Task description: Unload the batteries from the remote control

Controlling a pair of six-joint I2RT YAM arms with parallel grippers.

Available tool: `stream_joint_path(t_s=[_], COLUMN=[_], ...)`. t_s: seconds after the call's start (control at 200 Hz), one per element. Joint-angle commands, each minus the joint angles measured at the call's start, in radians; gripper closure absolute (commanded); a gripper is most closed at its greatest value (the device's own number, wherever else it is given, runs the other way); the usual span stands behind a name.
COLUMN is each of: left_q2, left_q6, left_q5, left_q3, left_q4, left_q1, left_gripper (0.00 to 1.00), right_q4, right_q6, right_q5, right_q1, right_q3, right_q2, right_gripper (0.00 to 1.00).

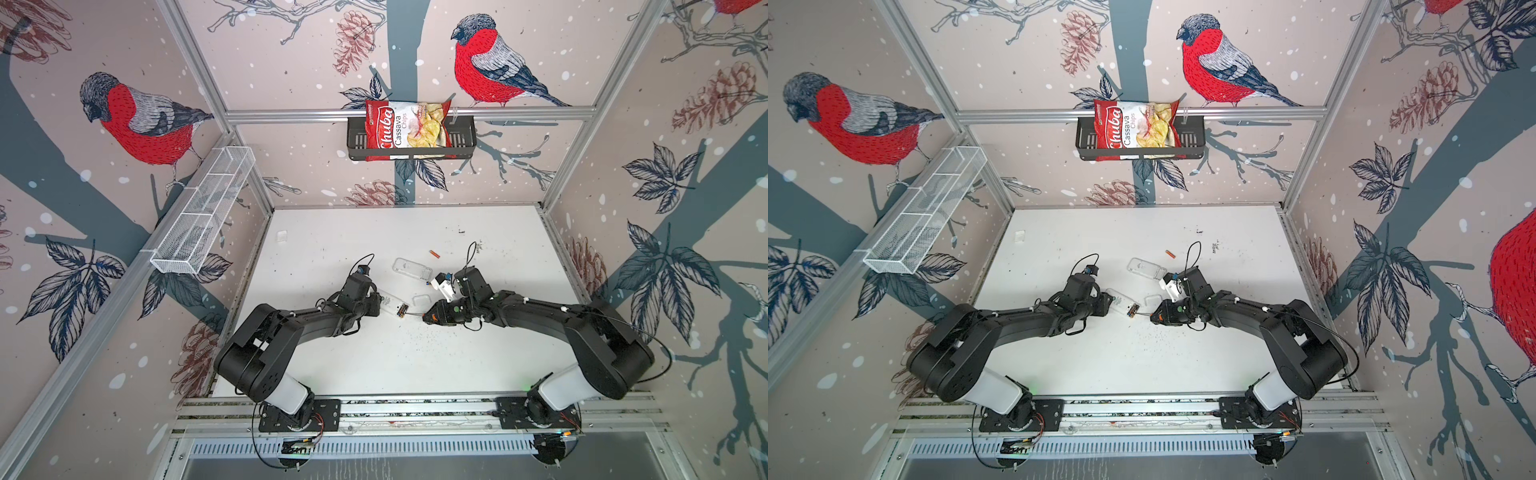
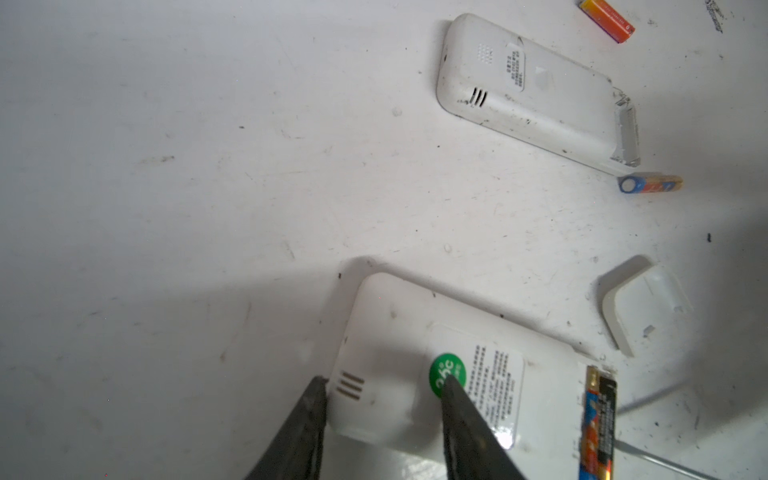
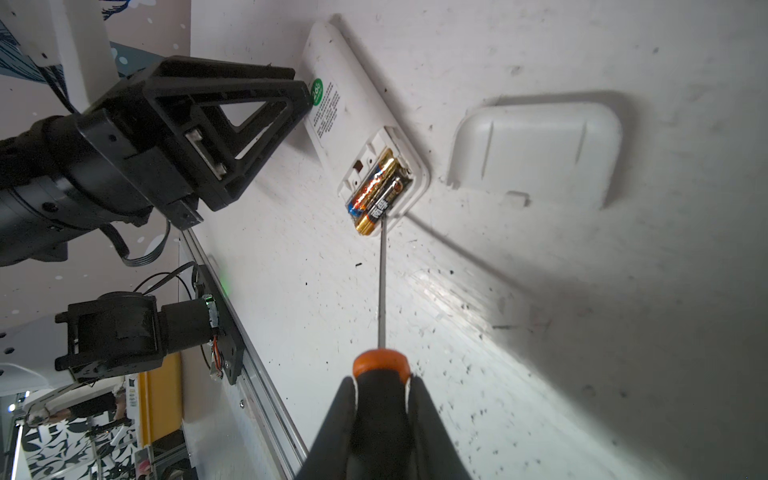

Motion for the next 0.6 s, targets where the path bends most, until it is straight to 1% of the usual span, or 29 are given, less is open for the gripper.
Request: stream_joint_path(t_s=[0.0,0.445,0.595], left_q2=[0.01,0.004,0.0], left_q6=[0.007,0.008,0.008], left_q5=[0.1,0.099,0.098], left_q3=[-0.009,-0.012,-0.011], left_q4=[-0.087,-0.09,-0.092], left_q1=[-0.01,-0.011,-0.011], left_gripper=[0.57,0.57,0.58], right_q4=[0.098,0.195,0.217], right_q6=[0.028,0.065,0.075], right_q5=[0.007,-0.009,-0.022], right_q1=[0.002,-0.011,-0.013], right_q3=[-0.01,-0.058,-0.062], right_q2=[0.009,-0.046,-0.039], right_gripper=[1.0,1.0,1.0])
